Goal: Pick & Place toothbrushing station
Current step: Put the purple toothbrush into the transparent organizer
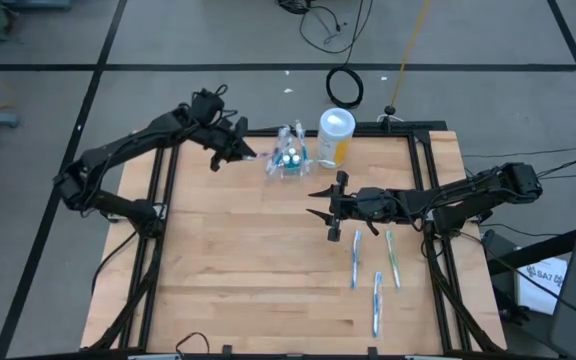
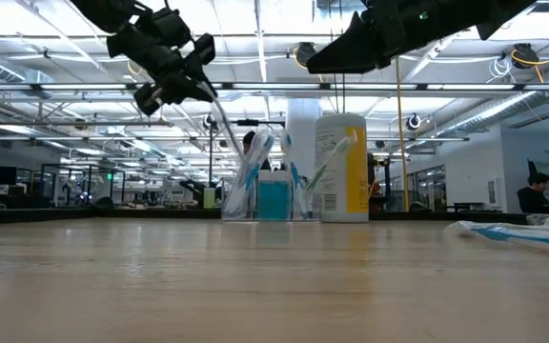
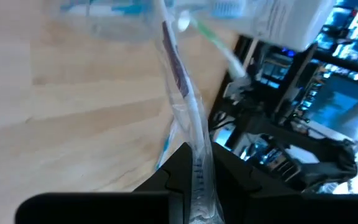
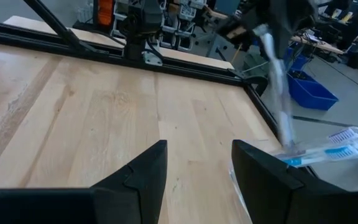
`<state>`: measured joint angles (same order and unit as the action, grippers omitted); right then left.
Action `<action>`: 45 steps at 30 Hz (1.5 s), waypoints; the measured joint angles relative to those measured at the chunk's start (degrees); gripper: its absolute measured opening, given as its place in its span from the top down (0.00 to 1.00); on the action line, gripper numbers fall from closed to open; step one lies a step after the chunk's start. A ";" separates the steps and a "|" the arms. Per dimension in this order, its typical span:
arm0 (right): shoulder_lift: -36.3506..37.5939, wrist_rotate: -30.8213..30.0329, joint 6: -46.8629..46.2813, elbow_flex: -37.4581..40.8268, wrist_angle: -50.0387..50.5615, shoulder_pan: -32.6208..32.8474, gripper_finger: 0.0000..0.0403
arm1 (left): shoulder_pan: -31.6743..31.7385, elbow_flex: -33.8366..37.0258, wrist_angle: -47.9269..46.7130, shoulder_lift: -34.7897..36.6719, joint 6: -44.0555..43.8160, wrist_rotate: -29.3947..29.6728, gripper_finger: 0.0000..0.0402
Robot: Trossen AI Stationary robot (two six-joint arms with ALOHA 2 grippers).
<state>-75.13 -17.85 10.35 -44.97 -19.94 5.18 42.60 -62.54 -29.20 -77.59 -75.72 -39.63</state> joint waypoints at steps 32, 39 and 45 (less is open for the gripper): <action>0.00 -0.02 -2.24 0.00 1.63 -2.22 0.58 | 2.50 0.04 11.11 -7.05 -0.46 -12.85 0.88; 0.00 -0.04 0.47 0.00 1.80 -2.22 0.58 | 0.55 0.04 11.79 -6.78 1.49 -18.19 0.88; -0.20 -0.03 8.50 0.00 -2.55 -2.59 0.58 | -0.48 0.04 11.72 -3.62 1.83 -18.72 0.88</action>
<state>-75.33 -17.87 18.85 -44.97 -22.49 2.59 42.13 -62.50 -17.48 -81.21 -73.89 -58.35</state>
